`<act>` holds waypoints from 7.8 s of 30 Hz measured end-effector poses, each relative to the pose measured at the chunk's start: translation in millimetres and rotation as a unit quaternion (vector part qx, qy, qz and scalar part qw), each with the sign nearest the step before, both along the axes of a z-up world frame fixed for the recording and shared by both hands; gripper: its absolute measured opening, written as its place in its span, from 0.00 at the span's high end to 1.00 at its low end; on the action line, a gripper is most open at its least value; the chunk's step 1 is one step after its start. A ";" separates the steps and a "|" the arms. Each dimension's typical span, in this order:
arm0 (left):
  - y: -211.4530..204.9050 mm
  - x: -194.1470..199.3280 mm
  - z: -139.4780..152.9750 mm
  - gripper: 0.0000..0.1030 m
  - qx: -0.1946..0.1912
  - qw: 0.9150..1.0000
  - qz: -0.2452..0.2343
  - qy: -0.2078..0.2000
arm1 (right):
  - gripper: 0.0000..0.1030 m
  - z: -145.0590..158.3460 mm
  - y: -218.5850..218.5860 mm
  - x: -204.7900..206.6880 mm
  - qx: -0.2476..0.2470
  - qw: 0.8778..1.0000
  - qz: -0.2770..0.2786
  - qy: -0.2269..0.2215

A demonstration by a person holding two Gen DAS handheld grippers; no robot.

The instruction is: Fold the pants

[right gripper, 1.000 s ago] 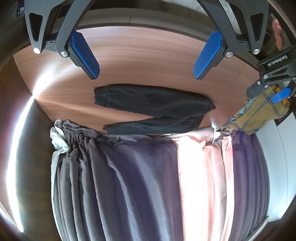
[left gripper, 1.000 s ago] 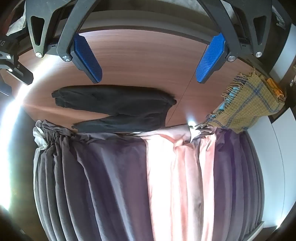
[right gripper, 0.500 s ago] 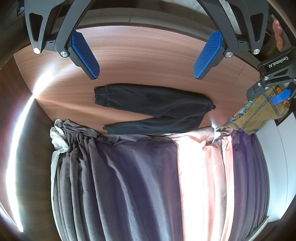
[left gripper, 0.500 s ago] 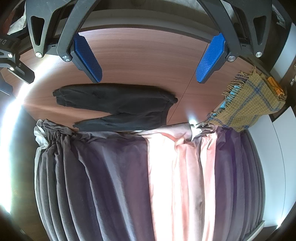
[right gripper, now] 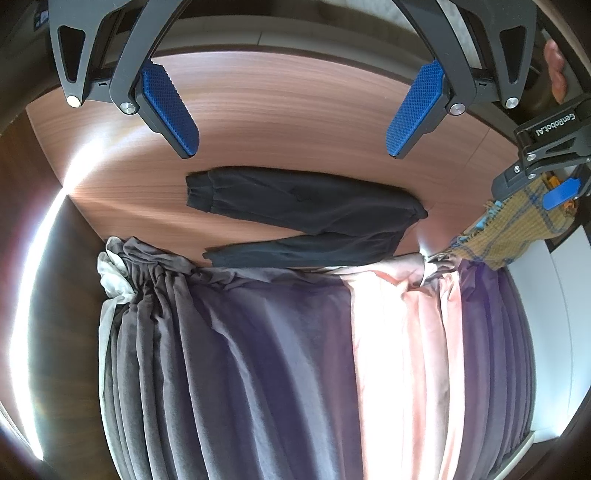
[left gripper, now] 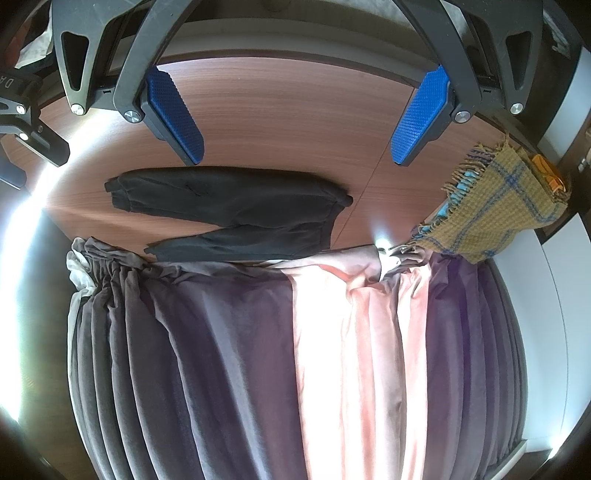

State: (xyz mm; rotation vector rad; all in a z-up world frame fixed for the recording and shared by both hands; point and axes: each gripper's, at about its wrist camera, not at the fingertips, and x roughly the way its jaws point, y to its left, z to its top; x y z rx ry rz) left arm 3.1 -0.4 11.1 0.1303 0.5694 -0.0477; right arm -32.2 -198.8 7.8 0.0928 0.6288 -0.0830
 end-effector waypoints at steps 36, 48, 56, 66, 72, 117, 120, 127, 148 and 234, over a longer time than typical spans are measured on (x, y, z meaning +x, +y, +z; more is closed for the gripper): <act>3.1 -4.5 -2.1 0.00 -0.001 1.000 0.000 -0.002 | 0.01 0.7 -0.6 0.1 0.000 1.000 0.002 0.000; 5.2 -5.3 -2.3 0.00 -0.002 1.000 0.002 -0.002 | 0.01 2.1 -0.8 1.1 0.001 1.000 0.003 0.002; 6.6 -5.3 -2.1 0.00 -0.001 1.000 0.002 -0.002 | 0.01 2.1 -0.6 1.7 0.002 1.000 0.006 0.002; 14.1 -5.4 -4.8 0.00 -0.002 1.000 0.003 0.000 | 0.01 -1.3 1.6 5.6 0.005 1.000 0.015 0.004; 14.7 -1.0 -7.6 0.00 -0.001 1.000 0.001 0.002 | 0.01 -3.5 5.4 12.1 0.004 1.000 0.023 0.008; 100.7 223.2 -93.6 0.04 0.037 0.991 -0.097 0.086 | 0.01 -87.6 111.1 203.9 -0.008 0.991 -0.053 0.121; 98.2 234.2 -100.6 0.07 0.031 0.990 -0.099 0.097 | 0.01 -94.6 102.8 214.1 -0.008 0.990 -0.056 0.133; 86.2 261.7 -120.2 0.15 0.027 0.986 -0.102 0.127 | 0.05 -116.6 84.6 240.1 -0.011 0.985 -0.039 0.170; 61.1 317.0 -173.6 0.23 0.038 0.970 -0.093 0.219 | 0.17 -162.4 60.9 278.1 -0.011 0.968 0.025 0.248; 88.5 331.5 -142.2 0.90 -0.057 0.982 -0.057 0.169 | 0.92 -130.3 69.1 289.3 -0.006 0.984 0.046 0.170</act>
